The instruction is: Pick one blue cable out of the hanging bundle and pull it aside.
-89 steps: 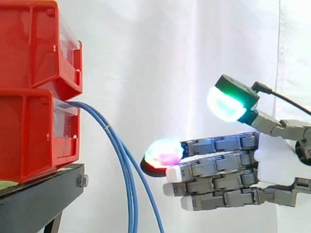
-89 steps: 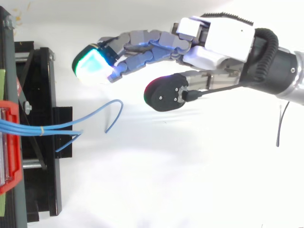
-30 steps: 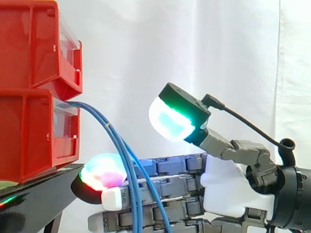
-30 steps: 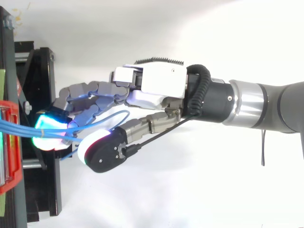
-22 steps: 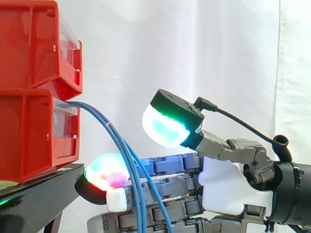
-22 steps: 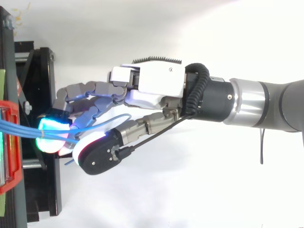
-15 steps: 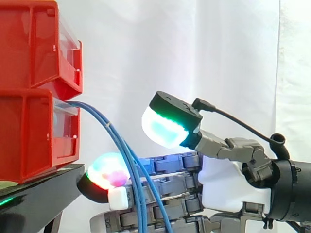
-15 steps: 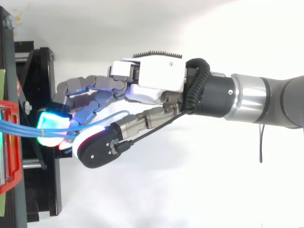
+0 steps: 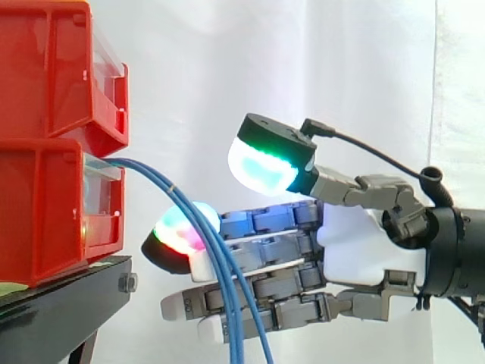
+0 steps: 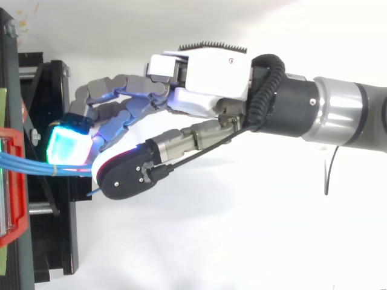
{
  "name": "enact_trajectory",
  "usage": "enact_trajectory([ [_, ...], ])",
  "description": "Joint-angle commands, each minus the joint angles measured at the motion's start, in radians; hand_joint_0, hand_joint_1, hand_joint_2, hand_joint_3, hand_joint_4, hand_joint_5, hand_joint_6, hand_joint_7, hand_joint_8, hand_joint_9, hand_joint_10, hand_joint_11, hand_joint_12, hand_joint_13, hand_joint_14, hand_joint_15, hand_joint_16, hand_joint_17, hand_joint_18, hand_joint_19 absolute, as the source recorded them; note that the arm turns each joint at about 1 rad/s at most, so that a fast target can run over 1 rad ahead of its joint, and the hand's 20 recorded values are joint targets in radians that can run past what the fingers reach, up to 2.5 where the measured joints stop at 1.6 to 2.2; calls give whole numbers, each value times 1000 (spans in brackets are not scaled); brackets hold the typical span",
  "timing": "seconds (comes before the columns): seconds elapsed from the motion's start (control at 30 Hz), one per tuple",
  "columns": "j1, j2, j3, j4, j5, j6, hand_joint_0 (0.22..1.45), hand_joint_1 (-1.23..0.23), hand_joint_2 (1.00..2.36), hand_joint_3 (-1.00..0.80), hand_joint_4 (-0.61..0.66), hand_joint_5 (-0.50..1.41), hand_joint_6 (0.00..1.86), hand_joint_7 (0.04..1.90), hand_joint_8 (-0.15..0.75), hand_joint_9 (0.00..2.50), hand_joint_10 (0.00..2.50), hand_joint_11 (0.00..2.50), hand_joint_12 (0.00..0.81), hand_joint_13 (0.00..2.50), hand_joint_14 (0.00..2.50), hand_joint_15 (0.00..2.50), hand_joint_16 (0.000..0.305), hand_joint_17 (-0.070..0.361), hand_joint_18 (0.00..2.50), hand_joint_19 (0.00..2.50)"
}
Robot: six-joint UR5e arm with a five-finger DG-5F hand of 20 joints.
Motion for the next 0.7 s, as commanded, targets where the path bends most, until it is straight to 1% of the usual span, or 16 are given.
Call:
enact_trajectory([
  [0.0,4,14,0,-30,2,-22,572,-725,1014,-289,104,-162,774,922,257,702,12,340,334,393,5,129,45,101,360,297],
  [0.1,6,16,0,-32,3,-29,577,-743,1015,-265,96,-171,806,869,258,699,12,353,334,392,5,142,45,101,360,297],
  [0.13,7,14,0,-32,3,-31,579,-747,1015,-268,96,-172,807,883,258,699,12,353,334,392,5,135,45,101,360,296],
  [0.23,7,16,0,-32,5,-31,583,-764,1015,-275,96,-183,841,852,257,699,14,376,336,406,6,152,45,102,370,305],
  [0.33,9,16,0,-32,5,-31,585,-774,1011,-334,110,-183,864,823,260,716,13,388,339,422,7,166,46,103,390,319],
  [0.43,9,16,0,-32,5,-29,561,-748,1007,-407,113,-178,864,819,268,736,15,397,343,439,7,173,47,105,406,326],
  [0.47,10,16,0,-32,5,-31,553,-740,1005,-429,131,-175,862,802,270,744,13,405,349,448,7,182,47,105,408,333],
  [0.57,9,16,0,-32,8,-31,533,-709,1004,-443,142,-165,816,812,276,757,13,396,353,450,7,185,48,107,414,336],
  [0.6,7,14,0,-27,13,-31,529,-700,1004,-446,141,-156,776,849,275,756,15,396,354,450,7,185,48,108,415,336],
  [0.63,6,13,0,-24,23,-28,526,-698,1004,-445,145,-152,765,856,274,755,13,398,356,450,7,189,48,108,415,336],
  [0.67,6,5,0,-21,34,-23,522,-688,1004,-442,149,-140,714,914,275,754,13,397,358,448,7,188,48,109,415,332],
])
